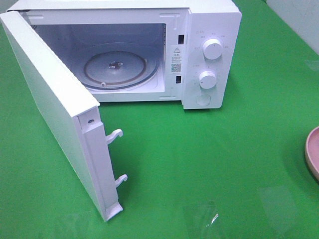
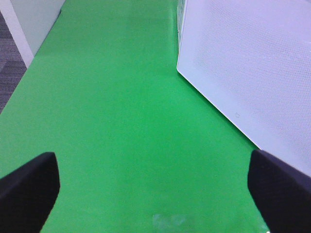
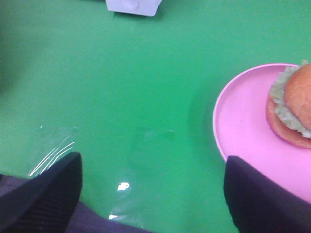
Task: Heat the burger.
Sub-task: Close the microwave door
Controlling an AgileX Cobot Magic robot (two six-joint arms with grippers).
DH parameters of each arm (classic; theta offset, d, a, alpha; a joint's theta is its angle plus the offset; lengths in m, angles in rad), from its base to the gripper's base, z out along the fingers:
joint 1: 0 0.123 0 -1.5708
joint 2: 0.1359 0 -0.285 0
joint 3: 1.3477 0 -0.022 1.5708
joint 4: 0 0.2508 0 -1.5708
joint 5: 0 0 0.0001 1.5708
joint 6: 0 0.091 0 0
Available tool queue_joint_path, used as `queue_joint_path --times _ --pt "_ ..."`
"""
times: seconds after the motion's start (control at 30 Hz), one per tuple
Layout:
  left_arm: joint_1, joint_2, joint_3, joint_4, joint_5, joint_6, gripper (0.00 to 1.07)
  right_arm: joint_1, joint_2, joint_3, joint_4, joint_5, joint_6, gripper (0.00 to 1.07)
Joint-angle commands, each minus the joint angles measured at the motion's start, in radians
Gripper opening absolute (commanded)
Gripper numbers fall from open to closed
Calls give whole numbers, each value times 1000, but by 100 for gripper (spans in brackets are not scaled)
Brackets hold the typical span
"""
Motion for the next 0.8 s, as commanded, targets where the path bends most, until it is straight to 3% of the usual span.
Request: queue_joint_path --times 0.03,0.4,0.8 --pt "3 -4 0 6 -14 3 101 -96 -128 18 21 11 -73 76" --pt "3 -4 0 6 -14 3 101 -229 -358 19 24 11 -78 76" --pt "3 -5 0 6 -14 3 101 -241 -355 19 24 11 -77 76"
